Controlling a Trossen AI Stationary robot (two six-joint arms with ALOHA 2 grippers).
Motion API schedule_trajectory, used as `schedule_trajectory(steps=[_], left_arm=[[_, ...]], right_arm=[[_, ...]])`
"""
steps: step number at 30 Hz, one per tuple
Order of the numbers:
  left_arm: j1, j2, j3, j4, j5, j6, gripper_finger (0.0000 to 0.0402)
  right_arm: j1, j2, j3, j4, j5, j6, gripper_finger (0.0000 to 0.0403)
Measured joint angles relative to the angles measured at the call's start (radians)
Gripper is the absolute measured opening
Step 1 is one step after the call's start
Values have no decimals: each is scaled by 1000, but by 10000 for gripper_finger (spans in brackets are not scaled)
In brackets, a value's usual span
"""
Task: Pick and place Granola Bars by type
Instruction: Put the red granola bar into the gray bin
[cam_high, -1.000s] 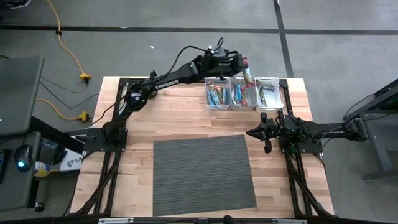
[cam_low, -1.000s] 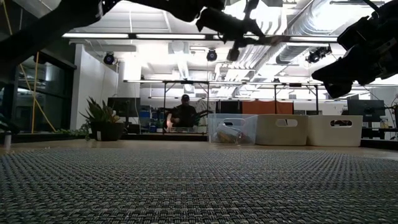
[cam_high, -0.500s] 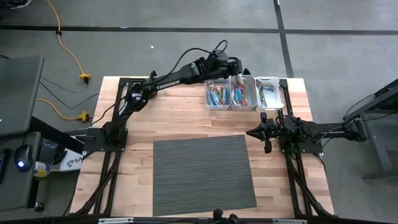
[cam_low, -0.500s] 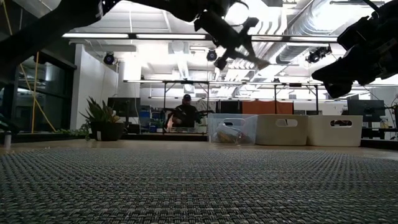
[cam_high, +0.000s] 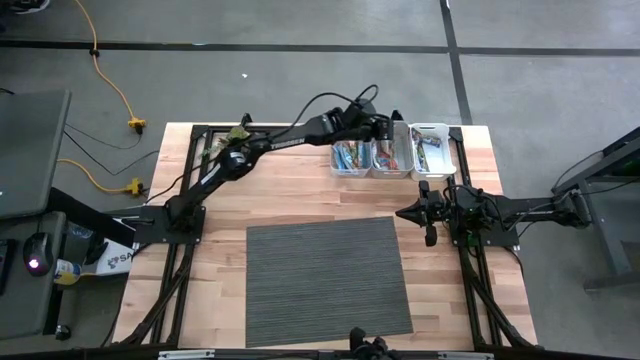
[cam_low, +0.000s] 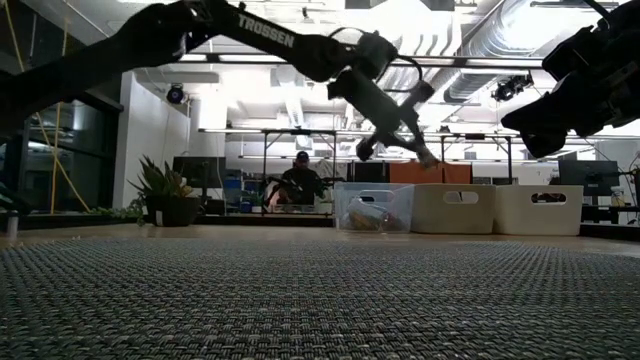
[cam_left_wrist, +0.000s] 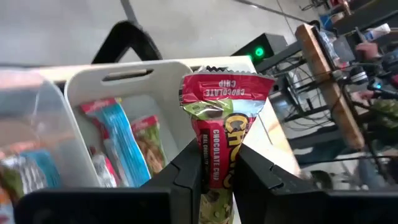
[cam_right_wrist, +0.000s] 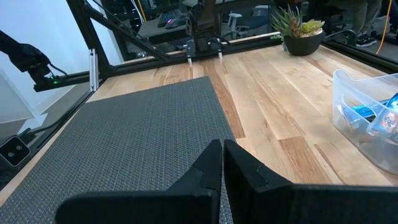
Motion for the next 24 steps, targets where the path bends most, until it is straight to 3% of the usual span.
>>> schedule_trajectory(steps=[15,24], left_arm=[[-14,65,0,42,-63,163,66],[-14,67,0,-51,-72,165,66]], right_arm=[[0,0,0,0,0,0,0],[0,0,0,0,0,0,0]])
